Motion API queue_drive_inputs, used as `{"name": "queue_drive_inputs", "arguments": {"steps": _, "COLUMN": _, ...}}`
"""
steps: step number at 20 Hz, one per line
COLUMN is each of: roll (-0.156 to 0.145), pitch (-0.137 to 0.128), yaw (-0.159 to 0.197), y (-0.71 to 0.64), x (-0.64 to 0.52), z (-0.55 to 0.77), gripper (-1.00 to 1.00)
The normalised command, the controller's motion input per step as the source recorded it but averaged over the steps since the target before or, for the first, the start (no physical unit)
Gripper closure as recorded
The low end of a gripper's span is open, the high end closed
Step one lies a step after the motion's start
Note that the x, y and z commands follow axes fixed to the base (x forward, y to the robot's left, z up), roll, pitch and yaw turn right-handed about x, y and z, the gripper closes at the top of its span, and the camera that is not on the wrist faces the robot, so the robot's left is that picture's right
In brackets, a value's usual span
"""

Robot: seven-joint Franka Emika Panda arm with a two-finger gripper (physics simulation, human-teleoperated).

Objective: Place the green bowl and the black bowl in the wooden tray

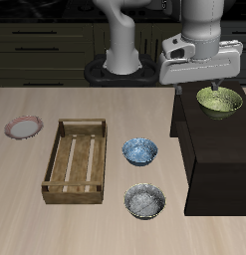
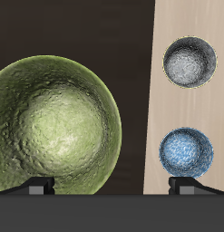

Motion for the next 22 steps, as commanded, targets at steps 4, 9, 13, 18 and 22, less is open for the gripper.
{"name": "queue_drive_inputs", "arguments": {"steps": 4, "roll": 0.036, "pitch": 0.042, "yaw": 0.028, "y": 0.05, "x": 0.05, "z": -0.4, "gripper": -1.0}}
{"name": "queue_drive_inputs", "arguments": {"steps": 9, "roll": 0.025, "pitch": 0.019, "yaw": 0.001, "y": -0.03, "x": 0.0, "z": -0.24, "gripper": -1.0}}
{"name": "queue_drive_inputs", "arguments": {"steps": 13, "roll": 0.173, "pitch": 0.032, "yaw": -0.014, "y": 0.16, "x": -0.11, "z": -0.37, "gripper": 1.0}}
{"name": "queue_drive_inputs", "arguments": {"steps": 18, "roll": 0.059, "pitch": -0.012, "yaw": -0.002, "y": 0.11, "x": -0.23, "z": -0.05, "gripper": 1.0}}
{"name": "queue_drive_inputs", "arguments": {"steps": 22, "roll": 0.074, "pitch": -0.016, "yaw": -0.036, "y": 0.06, "x": -0.16, "z": 0.06, "gripper": 1.0}}
